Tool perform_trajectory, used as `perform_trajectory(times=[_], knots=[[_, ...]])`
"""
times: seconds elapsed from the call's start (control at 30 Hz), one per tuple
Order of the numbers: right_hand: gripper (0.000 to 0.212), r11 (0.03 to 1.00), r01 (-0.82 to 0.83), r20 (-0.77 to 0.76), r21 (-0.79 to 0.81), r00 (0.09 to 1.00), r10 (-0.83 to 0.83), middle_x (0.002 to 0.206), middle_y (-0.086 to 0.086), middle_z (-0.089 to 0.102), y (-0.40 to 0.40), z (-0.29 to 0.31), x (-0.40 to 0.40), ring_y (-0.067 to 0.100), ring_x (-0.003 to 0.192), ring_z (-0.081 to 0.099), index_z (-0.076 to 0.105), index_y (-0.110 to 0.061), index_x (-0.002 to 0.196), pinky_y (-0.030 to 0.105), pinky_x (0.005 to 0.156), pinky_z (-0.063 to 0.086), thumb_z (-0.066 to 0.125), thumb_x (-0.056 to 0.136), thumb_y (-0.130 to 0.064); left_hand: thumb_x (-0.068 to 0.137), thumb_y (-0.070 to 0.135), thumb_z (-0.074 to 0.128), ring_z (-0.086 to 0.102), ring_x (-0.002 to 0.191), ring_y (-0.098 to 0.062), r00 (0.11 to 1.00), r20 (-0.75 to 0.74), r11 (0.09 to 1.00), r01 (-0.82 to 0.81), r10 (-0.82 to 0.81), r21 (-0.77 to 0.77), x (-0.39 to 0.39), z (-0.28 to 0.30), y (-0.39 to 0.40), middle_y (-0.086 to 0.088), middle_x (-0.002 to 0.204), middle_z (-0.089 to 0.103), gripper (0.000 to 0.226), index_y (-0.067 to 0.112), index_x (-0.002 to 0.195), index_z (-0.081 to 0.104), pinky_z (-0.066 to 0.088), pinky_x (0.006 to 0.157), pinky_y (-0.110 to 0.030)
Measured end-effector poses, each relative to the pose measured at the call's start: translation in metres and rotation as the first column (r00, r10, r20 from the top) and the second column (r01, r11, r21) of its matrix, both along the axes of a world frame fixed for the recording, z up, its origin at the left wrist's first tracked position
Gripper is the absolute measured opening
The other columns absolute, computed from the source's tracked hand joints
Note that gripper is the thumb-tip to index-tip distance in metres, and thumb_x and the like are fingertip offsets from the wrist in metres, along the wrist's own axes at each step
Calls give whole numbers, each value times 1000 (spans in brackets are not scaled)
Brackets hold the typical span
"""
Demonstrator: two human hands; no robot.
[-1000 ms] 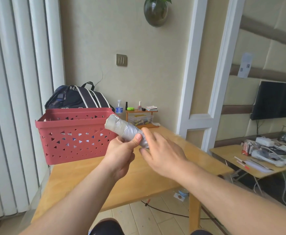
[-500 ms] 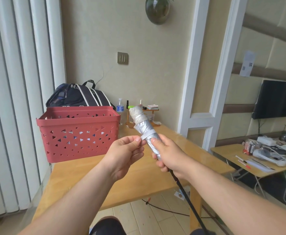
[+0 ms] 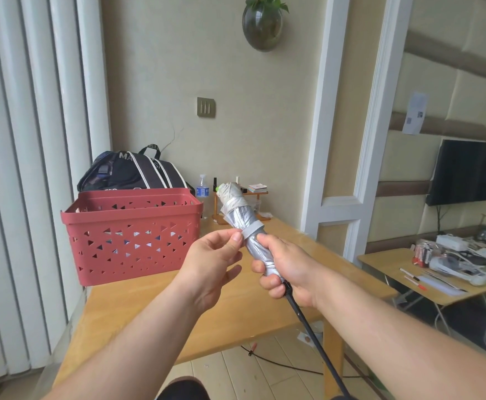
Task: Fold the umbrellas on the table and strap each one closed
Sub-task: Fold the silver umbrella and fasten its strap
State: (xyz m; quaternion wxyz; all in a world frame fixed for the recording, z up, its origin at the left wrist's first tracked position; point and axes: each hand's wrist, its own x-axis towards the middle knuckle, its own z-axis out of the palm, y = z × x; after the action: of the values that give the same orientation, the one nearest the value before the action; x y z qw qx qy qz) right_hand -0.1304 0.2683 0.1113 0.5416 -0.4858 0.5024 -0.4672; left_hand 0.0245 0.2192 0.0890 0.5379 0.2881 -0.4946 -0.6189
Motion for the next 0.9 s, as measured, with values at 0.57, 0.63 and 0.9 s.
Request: perform_trajectory(times=[0.57,0.63,0.9], knots=[[24,997,-62,3,46,998,62,68,-3,49,1,-3,6,10,47,30,52,-28,111,17,41,22,41,109,-48,102,27,66,55,81,-14,993,46,994,-106,106,4,-5,-9,-2,9,83,68,9,23,95,70,50,81,-39],[22,997,-58,-12,45,998,59,68,-3,48,1,-4,8,10,47,30,50,-29,111,16,42,23,41,108,-48,103,26,64,54,80,-14,987,73,990,-139,141,-21,-7,-11,-2,6,84,65,11,23,93,68,49,81,-40],[21,995,-85,9,55,996,85,68,-3,47,0,-6,3,10,46,31,47,-30,108,16,41,25,40,109,-50,101,31,67,66,116,-16,979,197,998,-57,62,-31,-7,-8,-18,8,120,73,37,22,135,54,46,90,-37]])
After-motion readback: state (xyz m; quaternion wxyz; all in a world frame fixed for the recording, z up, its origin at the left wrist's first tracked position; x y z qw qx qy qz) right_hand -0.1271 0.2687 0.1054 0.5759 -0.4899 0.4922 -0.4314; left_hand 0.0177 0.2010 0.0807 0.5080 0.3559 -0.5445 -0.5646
